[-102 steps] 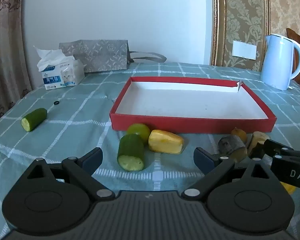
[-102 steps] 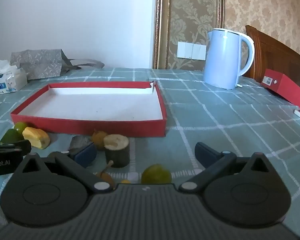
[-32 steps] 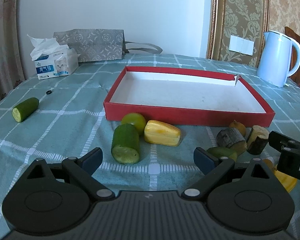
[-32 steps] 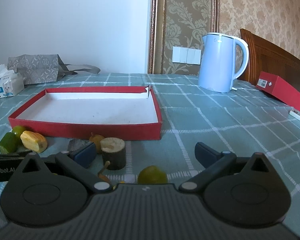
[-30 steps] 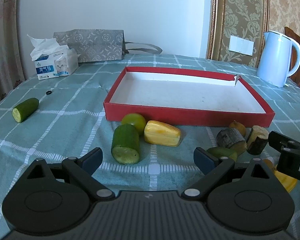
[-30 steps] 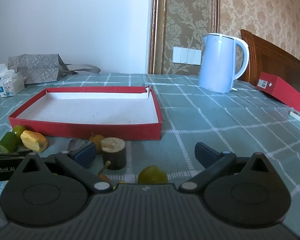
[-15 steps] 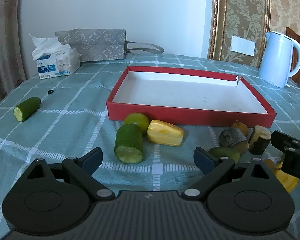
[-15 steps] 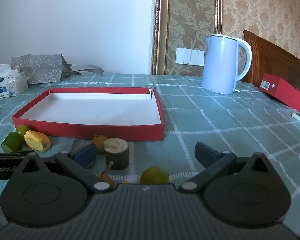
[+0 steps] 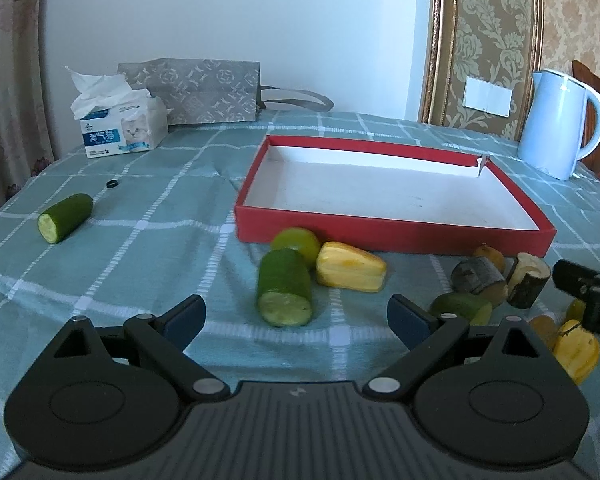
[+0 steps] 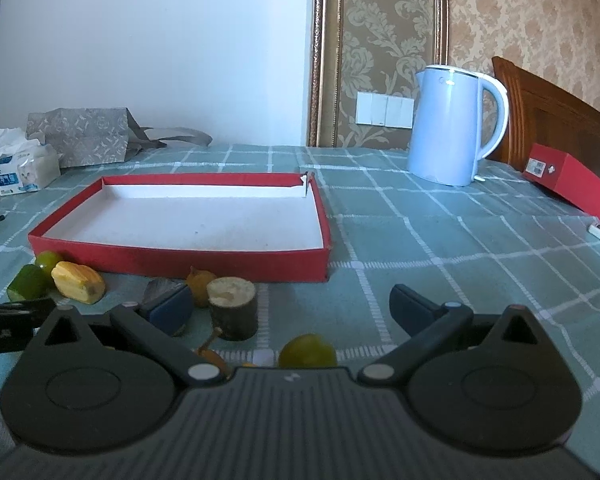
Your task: Organize fruits
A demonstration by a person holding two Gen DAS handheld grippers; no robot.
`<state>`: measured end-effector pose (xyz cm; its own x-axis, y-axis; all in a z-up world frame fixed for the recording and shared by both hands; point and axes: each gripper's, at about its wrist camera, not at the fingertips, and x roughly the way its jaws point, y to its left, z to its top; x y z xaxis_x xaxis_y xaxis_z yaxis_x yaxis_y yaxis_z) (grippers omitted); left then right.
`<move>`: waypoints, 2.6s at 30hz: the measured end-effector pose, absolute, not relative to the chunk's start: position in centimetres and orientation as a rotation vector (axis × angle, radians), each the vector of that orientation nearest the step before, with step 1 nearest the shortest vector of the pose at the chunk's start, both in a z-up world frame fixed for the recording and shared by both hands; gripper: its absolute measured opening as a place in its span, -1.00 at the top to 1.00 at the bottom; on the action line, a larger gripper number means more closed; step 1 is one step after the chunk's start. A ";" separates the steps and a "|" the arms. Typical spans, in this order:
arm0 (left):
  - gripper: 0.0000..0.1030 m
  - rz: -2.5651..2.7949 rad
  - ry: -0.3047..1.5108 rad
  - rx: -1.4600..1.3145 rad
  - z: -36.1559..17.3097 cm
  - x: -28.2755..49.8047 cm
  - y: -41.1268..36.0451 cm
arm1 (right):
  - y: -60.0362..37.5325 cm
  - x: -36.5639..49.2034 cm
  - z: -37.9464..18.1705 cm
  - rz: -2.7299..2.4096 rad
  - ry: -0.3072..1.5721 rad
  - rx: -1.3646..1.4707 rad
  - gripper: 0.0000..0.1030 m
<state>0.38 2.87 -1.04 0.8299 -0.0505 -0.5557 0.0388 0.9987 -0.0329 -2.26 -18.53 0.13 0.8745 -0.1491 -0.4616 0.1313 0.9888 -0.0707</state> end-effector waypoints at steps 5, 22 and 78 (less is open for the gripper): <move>-0.90 -0.065 0.575 -0.020 -0.9 -0.4 4.6 | -19.3 -2.6 0.1 -0.118 0.487 -0.001 -1.00; -0.89 0.010 0.624 0.022 -1.3 2.0 3.1 | -19.0 -2.7 -0.6 -0.114 0.496 -0.037 -1.00; 0.36 -0.064 0.568 -0.095 -2.2 1.6 5.2 | -20.1 -5.2 -1.6 0.214 0.676 -0.094 0.01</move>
